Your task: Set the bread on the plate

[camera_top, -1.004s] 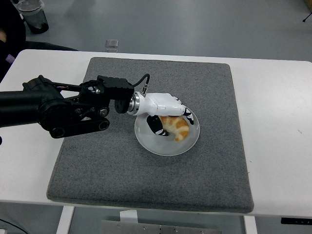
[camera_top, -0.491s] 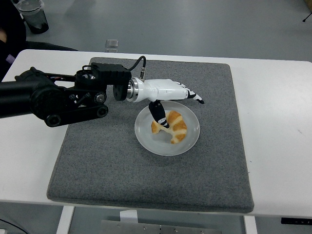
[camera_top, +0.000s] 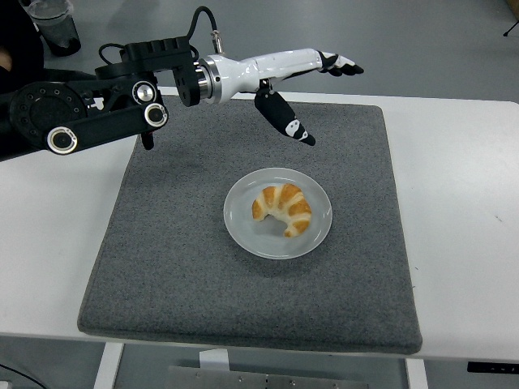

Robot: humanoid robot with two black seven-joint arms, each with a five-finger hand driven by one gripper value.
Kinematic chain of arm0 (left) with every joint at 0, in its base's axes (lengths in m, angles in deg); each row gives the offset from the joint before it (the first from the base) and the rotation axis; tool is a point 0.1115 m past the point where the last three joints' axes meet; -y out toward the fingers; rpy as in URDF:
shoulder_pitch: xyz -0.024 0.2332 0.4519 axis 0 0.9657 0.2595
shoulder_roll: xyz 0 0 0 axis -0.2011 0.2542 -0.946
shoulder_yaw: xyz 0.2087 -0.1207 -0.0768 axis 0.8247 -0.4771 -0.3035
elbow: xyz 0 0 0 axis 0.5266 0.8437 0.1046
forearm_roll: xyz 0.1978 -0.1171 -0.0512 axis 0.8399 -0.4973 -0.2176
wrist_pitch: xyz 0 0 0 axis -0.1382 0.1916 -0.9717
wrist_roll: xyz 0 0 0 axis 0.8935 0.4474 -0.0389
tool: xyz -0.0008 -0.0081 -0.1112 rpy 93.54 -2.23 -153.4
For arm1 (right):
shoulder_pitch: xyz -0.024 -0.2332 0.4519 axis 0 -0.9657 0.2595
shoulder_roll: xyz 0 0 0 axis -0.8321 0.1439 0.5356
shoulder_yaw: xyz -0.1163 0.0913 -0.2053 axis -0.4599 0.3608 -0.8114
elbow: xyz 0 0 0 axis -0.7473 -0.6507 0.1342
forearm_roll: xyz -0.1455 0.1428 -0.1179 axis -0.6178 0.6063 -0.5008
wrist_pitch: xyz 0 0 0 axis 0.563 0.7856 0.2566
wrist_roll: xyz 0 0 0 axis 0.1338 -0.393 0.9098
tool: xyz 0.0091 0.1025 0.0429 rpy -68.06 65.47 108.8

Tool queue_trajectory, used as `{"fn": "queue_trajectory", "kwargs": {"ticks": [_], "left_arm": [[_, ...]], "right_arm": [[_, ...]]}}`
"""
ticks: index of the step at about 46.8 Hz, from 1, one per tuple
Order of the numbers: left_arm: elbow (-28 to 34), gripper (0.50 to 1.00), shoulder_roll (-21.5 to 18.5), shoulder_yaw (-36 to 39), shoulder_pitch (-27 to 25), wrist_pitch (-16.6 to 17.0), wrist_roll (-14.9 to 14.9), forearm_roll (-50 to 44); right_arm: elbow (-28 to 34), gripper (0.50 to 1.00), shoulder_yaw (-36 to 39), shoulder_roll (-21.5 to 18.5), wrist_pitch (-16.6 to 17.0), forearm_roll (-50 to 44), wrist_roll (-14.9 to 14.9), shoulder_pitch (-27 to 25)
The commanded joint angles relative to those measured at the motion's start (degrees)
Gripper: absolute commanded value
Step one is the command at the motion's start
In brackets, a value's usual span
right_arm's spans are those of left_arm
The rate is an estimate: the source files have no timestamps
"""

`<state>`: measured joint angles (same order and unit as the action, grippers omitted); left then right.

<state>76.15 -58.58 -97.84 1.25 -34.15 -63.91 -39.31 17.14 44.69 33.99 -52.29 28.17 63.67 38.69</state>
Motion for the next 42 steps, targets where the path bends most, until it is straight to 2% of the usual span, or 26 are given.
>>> {"fn": "queue_trajectory", "kwargs": {"ticks": [1, 16, 23, 29, 37, 42], "left_arm": [[-2.3, 0.994, 0.0, -1.1, 0.0, 0.2, 0.0, -5.6], [-13.0, 0.996, -0.1, -4.7, 0.4, 0.3, 0.1, -27.7], [-15.0, 0.996, -0.8, -5.5, 2.0, 0.3, 0.1, -39.0], [-17.3, 0.996, -1.5, -8.6, 4.1, 0.3, 0.2, -41.3], [-19.2, 0.996, -1.1, -18.1, 9.2, 0.2, 0.1, -41.8], [-19.4, 0.996, -0.9, -20.9, 11.6, 0.3, 0.0, -42.9]], "right_arm": [[0.0, 0.930, 0.0, 0.0, 0.0, 0.0, 0.0, 0.0], [0.0, 0.930, 0.0, 0.0, 0.0, 0.0, 0.0, 0.0], [0.0, 0.930, 0.0, 0.0, -0.1, -0.1, 0.0, 0.0], [0.0, 0.930, 0.0, 0.0, 0.0, 0.0, 0.0, 0.1], [0.0, 0.932, 0.0, 0.0, -0.1, 0.0, 0.0, 0.0], [0.0, 0.930, 0.0, 0.0, -0.1, 0.0, 0.0, 0.1]]}}
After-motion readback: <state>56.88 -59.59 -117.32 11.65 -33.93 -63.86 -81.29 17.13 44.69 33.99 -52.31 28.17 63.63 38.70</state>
